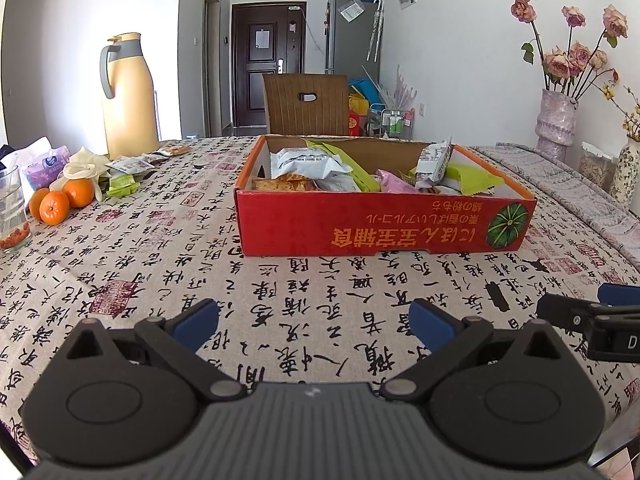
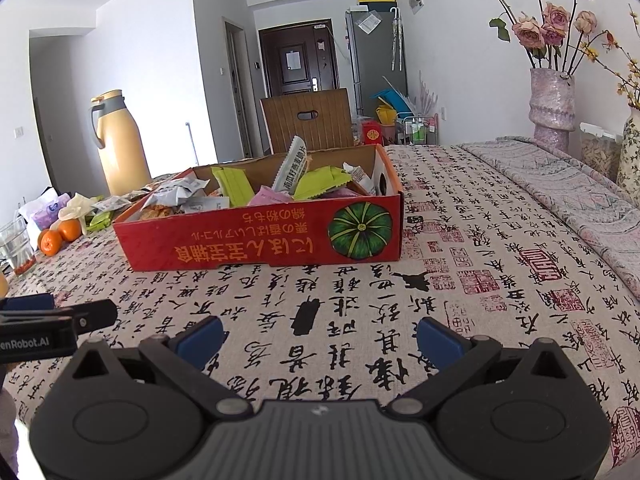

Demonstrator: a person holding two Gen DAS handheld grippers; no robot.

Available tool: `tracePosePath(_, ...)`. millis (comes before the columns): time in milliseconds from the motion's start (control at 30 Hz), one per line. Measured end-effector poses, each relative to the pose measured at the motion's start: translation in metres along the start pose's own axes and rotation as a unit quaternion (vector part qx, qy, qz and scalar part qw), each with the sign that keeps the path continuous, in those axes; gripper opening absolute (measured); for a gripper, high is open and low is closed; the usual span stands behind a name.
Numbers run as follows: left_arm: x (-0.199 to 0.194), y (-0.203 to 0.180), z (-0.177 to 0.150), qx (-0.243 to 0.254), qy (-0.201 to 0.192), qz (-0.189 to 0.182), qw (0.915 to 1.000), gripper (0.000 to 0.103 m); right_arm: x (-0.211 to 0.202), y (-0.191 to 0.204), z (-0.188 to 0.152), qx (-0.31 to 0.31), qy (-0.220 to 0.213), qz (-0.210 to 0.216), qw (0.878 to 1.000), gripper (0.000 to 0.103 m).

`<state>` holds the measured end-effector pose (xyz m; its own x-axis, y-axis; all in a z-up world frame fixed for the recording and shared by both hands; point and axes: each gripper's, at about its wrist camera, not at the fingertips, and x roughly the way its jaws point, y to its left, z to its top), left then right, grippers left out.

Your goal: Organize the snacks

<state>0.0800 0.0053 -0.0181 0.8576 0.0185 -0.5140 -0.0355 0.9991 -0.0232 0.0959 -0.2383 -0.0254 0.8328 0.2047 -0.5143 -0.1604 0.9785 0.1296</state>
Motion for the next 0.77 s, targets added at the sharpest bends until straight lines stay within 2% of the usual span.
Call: tracePosePath(767,0.0017,0.001,0.0054,0.0,0.009,-0.005,0.9999,0.103,0.0022,0.0021,-0.0004,-0.001,0.012,0.008,1.0,0.103)
